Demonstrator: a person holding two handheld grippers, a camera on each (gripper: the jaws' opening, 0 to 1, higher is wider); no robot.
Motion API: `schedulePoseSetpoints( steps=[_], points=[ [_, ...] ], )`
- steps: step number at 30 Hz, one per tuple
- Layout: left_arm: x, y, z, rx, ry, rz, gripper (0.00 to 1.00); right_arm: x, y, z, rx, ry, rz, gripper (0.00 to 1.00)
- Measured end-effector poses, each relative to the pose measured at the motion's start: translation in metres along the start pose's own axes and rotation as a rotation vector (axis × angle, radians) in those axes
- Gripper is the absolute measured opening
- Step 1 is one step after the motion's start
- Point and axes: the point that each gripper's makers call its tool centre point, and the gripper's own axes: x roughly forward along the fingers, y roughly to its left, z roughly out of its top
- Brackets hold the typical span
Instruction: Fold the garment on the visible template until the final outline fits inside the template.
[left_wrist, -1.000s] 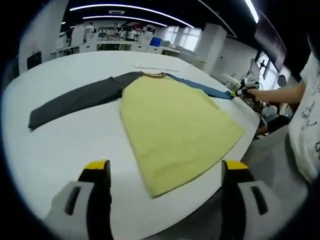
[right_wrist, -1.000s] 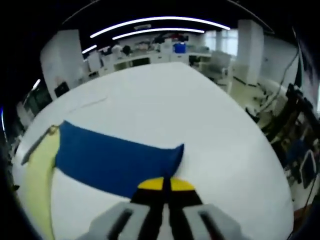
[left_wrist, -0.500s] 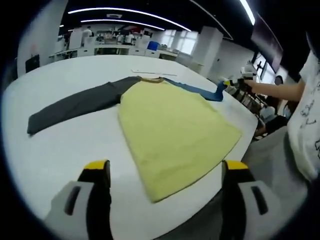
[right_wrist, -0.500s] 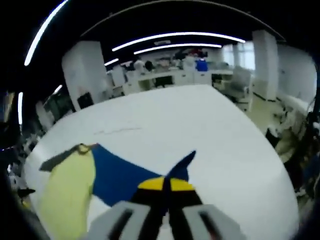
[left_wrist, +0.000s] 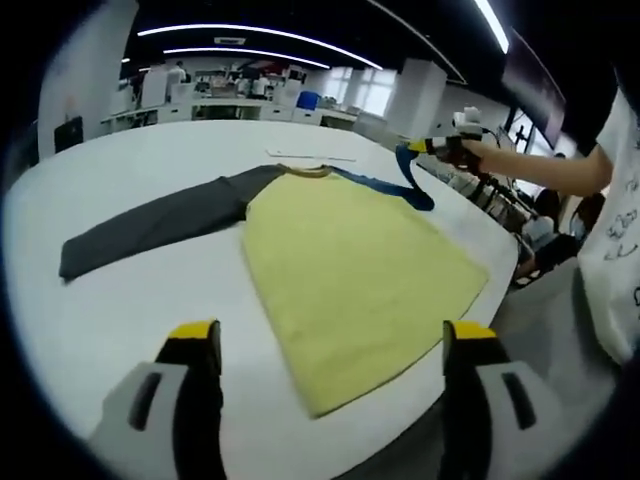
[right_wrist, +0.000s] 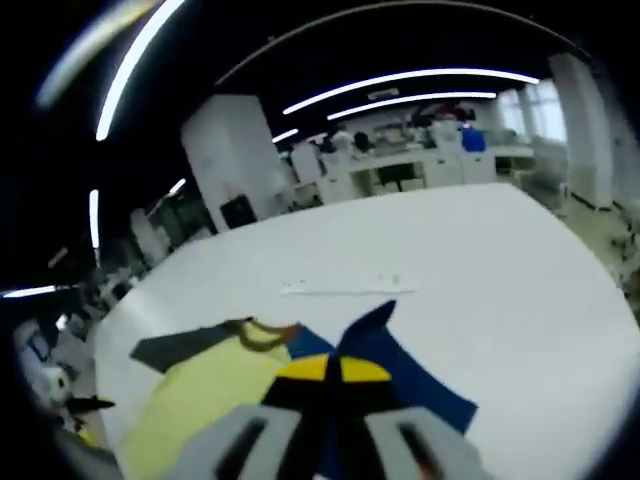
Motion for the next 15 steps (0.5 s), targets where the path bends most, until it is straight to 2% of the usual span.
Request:
schedulePoseSetpoints(
  steps=[8, 15],
  points=[
    [-0.001, 0.001, 0.006, -0.01, -0.027, 0.013, 0.89, 0.035, 0.065, 0.004, -0.021, 0.011, 0.12, 0.0],
    [-0.001, -0.001, -0.001, 0.009, -0.003, 0.018, 0.88, 0.06, 0.116, 0.002, -0.071, 0.031, 0.207, 0.0]
  ],
)
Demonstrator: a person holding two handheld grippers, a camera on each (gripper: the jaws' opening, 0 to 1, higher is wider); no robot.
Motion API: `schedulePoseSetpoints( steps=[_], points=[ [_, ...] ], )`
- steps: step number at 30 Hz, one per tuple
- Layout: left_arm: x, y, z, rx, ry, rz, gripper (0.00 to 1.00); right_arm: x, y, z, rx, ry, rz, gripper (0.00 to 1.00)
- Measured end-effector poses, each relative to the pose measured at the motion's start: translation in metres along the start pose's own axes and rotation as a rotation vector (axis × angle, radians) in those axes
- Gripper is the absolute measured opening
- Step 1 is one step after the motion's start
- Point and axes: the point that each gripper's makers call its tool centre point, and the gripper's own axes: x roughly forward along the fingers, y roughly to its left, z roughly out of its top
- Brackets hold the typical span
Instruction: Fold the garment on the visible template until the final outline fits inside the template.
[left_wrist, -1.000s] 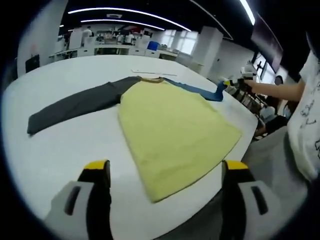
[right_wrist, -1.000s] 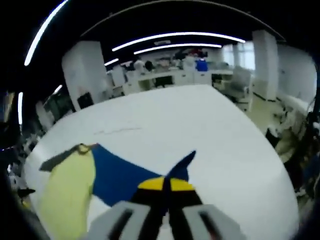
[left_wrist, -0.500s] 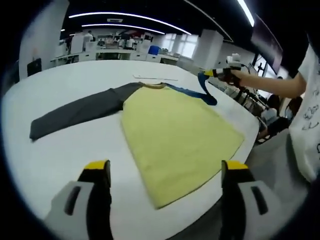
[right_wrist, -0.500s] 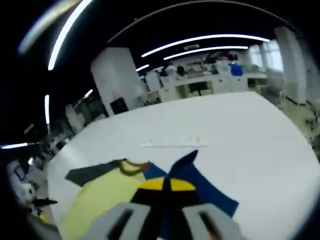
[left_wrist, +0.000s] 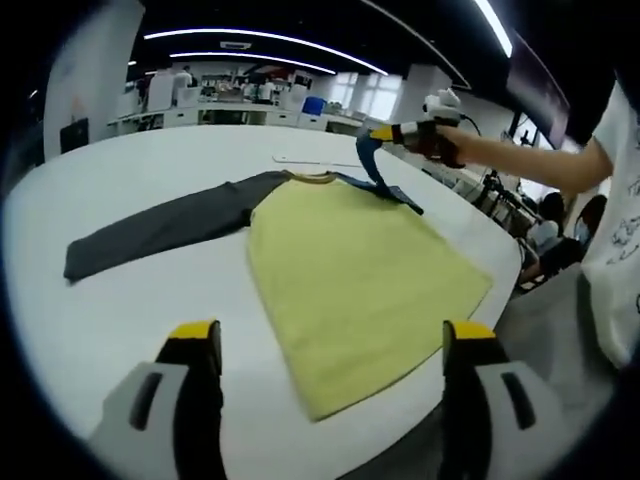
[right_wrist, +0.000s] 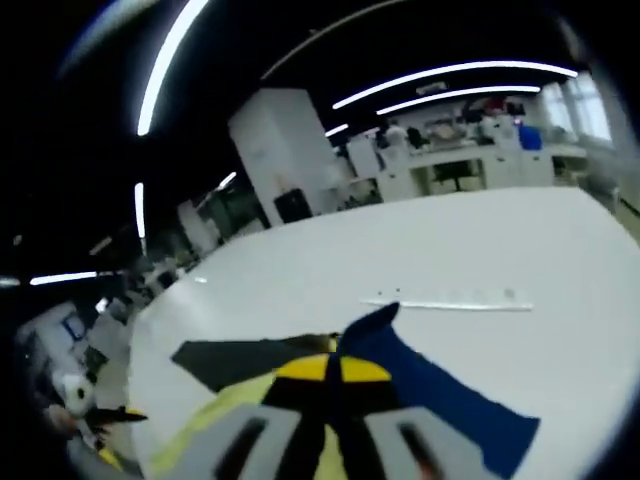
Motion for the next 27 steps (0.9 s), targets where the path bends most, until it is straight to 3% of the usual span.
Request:
schedulePoseSetpoints(
  steps=[12, 14, 22, 27],
  points=[
    [0.0, 0.001, -0.005, -0.011, 0.009, 0.001, 0.87, 0.051, 0.065, -0.001, -0.001, 0.01, 0.122, 0.0],
    [0.0, 0.002, -0.005, -0.014, 0.008, 0.007, 0.87, 0.06, 0.079, -0.008, -0.013, 0.028, 0.141, 0.0],
    [0.001, 0.001, -0.009, -0.019, 0.023, 0.001, 0.87, 0.096, 0.096, -0.04, -0.055, 0.116, 0.152, 0.0],
    [0.001, 0.001, -0.011, -0.015, 0.03, -0.002, 0.86, 0.108, 0.099, -0.076, -0.101, 0.205, 0.151, 0.0]
  ],
)
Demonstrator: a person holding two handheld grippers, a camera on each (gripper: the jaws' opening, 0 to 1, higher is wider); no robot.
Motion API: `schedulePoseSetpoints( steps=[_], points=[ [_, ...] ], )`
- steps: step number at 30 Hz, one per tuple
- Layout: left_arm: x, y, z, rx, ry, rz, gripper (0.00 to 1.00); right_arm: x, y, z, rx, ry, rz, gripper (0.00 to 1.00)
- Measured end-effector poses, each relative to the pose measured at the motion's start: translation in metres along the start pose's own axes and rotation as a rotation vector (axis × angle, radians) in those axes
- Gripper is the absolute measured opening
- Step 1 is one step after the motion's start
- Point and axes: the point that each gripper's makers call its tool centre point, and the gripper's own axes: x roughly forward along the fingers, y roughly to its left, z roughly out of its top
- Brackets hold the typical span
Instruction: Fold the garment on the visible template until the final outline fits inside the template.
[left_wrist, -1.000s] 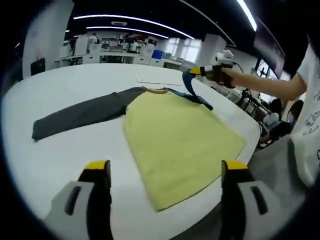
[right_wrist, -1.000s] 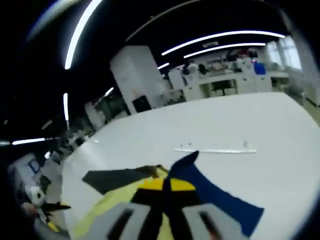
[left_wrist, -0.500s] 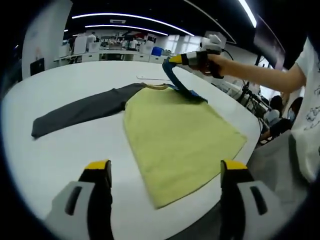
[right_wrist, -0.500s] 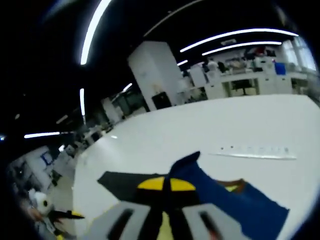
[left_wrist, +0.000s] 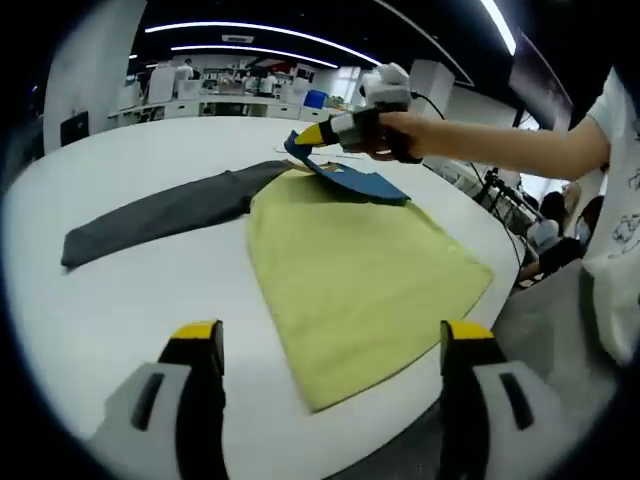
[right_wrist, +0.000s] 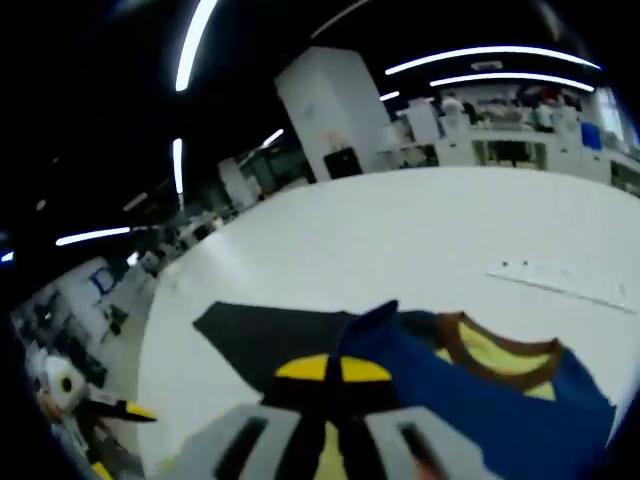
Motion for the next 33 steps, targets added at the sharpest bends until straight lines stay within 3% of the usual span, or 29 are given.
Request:
schedulePoseSetpoints(
  steps=[7, 18, 22, 33],
  points=[
    [0.001, 0.0, 0.0, -0.003, 0.003, 0.002, 0.86, 0.02, 0.001, -0.03, -0.007, 0.072, 0.001, 0.0],
    [0.003, -0.001, -0.003, -0.005, 0.012, -0.009, 0.85, 0.023, 0.001, -0.04, -0.009, 0.107, 0.008, 0.0],
    [0.004, -0.002, -0.002, -0.007, 0.011, -0.012, 0.85, 0.02, 0.005, -0.04, -0.025, 0.089, 0.021, 0.01],
    [0.004, -0.004, -0.002, 0.0, 0.011, -0.023, 0.86, 0.014, 0.006, -0.04, -0.078, 0.045, 0.075, 0.48]
  ],
)
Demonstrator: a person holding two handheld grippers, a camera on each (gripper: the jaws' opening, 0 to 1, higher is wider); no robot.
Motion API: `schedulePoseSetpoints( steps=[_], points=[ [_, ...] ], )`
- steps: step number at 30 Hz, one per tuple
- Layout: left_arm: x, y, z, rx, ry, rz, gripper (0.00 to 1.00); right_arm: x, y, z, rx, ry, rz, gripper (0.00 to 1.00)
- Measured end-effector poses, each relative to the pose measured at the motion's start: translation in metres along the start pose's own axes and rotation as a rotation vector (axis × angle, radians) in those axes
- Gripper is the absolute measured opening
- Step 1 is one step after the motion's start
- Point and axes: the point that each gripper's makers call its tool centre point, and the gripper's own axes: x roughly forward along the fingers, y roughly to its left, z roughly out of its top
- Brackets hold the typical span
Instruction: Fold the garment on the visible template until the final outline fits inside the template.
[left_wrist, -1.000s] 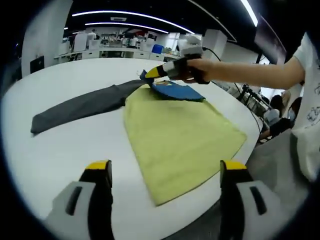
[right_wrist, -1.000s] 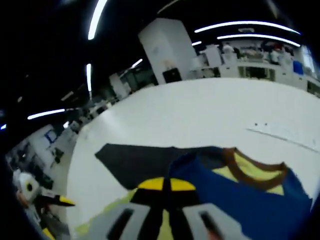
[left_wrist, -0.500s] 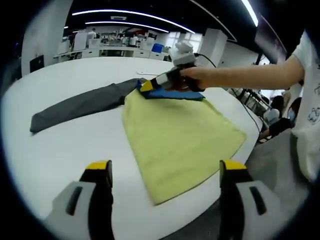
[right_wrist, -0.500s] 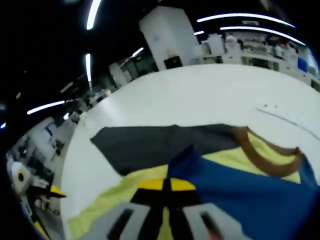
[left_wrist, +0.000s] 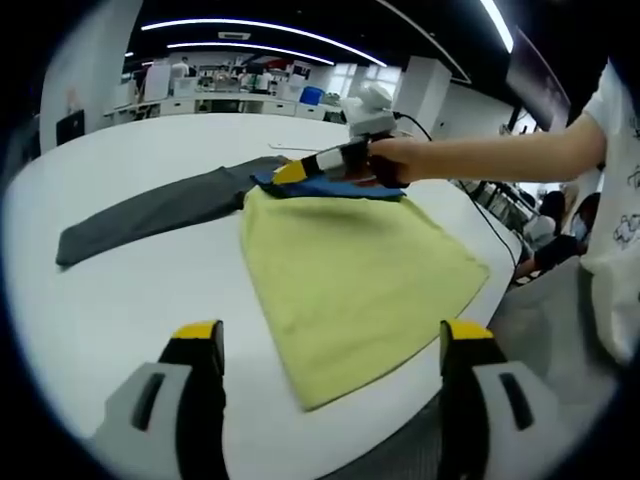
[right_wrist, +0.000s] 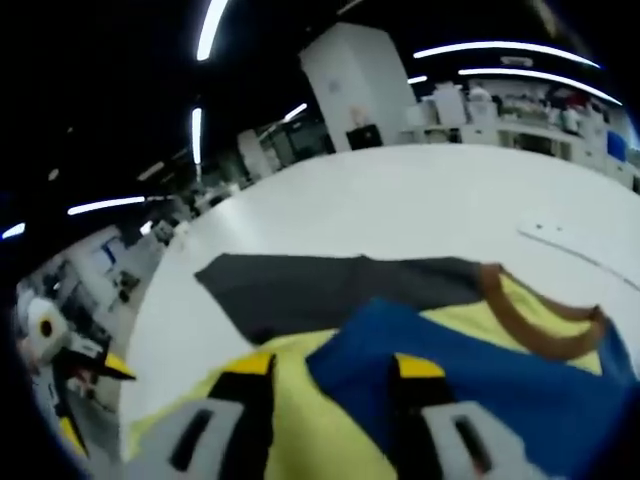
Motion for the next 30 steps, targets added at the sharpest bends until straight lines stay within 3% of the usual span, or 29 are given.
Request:
schedulePoseSetpoints(
  steps=[9, 19, 26, 30],
  points=[
    [0.001, -0.001, 0.0, 0.003, 0.005, -0.008, 0.86, -0.022, -0.017, 0.0, -0.004, -0.005, 0.019, 0.76],
    [0.001, -0.004, 0.0, 0.003, 0.004, -0.022, 0.86, -0.065, -0.05, 0.003, 0.044, -0.044, -0.033, 0.77],
    [0.0, -0.006, -0.001, -0.012, 0.001, -0.03, 0.86, -0.108, -0.075, -0.006, 0.046, -0.054, -0.088, 0.7],
    [0.0, -0.008, -0.002, -0.011, 0.005, -0.034, 0.86, -0.131, -0.097, -0.013, 0.093, -0.062, -0.124, 0.69]
  ],
)
